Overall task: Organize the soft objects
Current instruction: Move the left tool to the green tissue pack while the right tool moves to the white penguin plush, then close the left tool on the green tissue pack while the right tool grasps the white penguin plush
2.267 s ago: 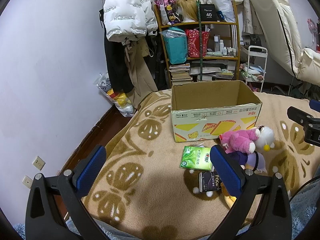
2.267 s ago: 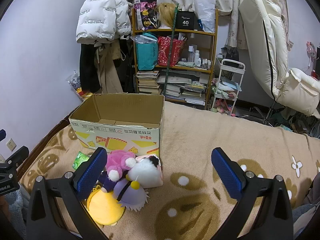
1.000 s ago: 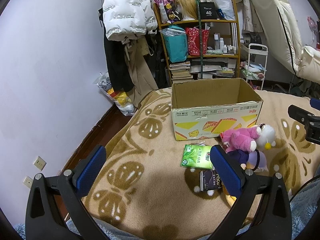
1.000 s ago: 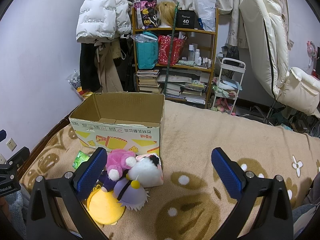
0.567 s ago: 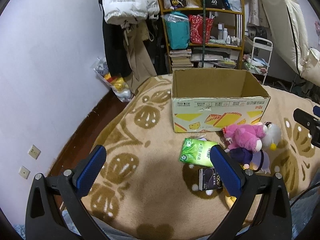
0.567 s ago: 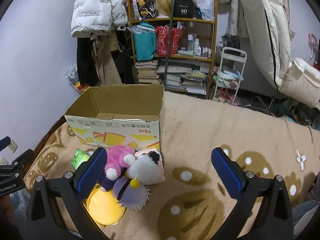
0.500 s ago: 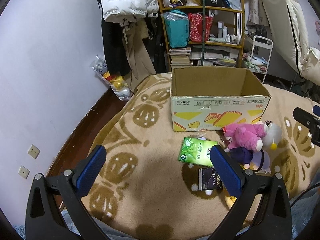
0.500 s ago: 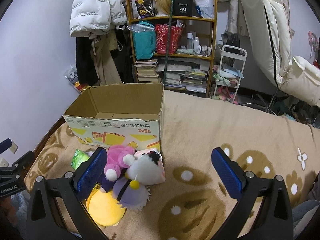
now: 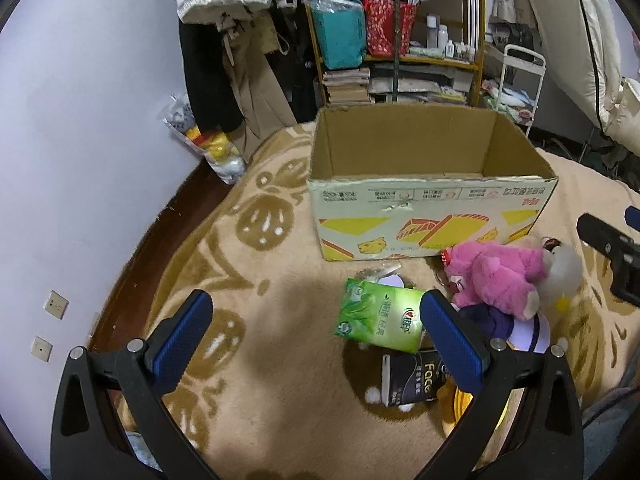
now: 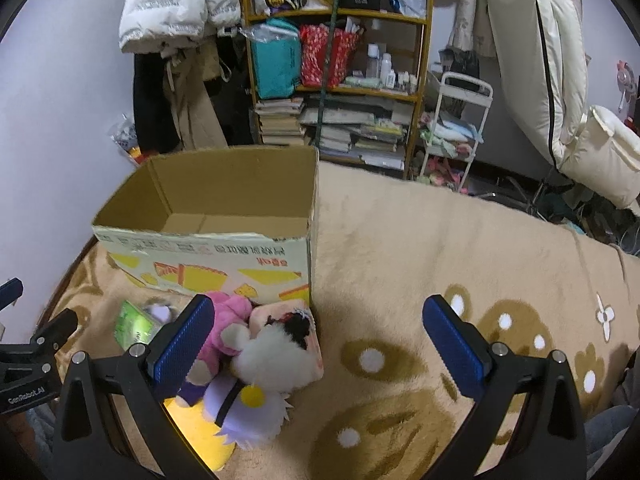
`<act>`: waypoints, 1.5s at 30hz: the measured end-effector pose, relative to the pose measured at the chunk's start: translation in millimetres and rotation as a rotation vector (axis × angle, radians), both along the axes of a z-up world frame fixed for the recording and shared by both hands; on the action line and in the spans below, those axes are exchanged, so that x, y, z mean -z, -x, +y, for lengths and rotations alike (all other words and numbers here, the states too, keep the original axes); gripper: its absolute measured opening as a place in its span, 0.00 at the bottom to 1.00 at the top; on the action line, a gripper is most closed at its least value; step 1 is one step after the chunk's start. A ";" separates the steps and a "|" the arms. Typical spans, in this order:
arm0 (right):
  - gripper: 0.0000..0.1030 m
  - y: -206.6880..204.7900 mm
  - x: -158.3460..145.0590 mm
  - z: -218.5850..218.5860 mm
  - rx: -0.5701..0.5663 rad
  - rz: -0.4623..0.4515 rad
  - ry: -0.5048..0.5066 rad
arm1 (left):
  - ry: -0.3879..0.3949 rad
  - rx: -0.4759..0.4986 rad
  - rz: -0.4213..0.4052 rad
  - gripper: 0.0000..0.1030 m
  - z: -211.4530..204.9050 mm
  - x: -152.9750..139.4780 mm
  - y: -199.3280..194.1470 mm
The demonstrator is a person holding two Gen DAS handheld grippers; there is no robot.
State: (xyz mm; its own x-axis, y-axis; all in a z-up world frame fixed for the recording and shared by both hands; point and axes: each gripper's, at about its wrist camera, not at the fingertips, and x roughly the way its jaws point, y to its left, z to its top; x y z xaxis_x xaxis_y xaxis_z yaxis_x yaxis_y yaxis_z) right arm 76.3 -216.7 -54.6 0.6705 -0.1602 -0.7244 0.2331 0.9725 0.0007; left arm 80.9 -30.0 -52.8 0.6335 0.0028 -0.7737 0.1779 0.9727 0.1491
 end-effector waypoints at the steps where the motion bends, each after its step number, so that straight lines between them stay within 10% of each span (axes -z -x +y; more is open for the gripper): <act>1: 1.00 -2.4 3.0 -1.5 0.005 0.015 0.004 | 0.001 -0.003 0.013 0.99 -1.3 4.1 -3.8; 21: 1.00 -26.2 50.7 0.5 -0.040 0.198 -0.052 | -0.045 0.059 0.173 0.99 -28.6 65.2 -38.9; 34: 0.65 -27.2 56.0 7.5 -0.082 0.200 -0.106 | 0.002 0.048 0.257 0.98 -19.3 87.9 -48.3; 45: 0.43 -25.2 51.2 17.0 -0.113 0.160 -0.093 | 0.051 0.063 0.288 0.73 -16.9 94.5 -47.6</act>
State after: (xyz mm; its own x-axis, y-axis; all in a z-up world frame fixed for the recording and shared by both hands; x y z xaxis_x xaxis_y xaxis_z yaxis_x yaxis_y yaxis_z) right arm 101.6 -199.7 -105.8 0.5554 -0.0178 -0.8314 0.1266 0.9899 0.0633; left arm 128.5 -46.8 -147.3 0.3854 -0.0730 -0.9199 0.2665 0.9632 0.0352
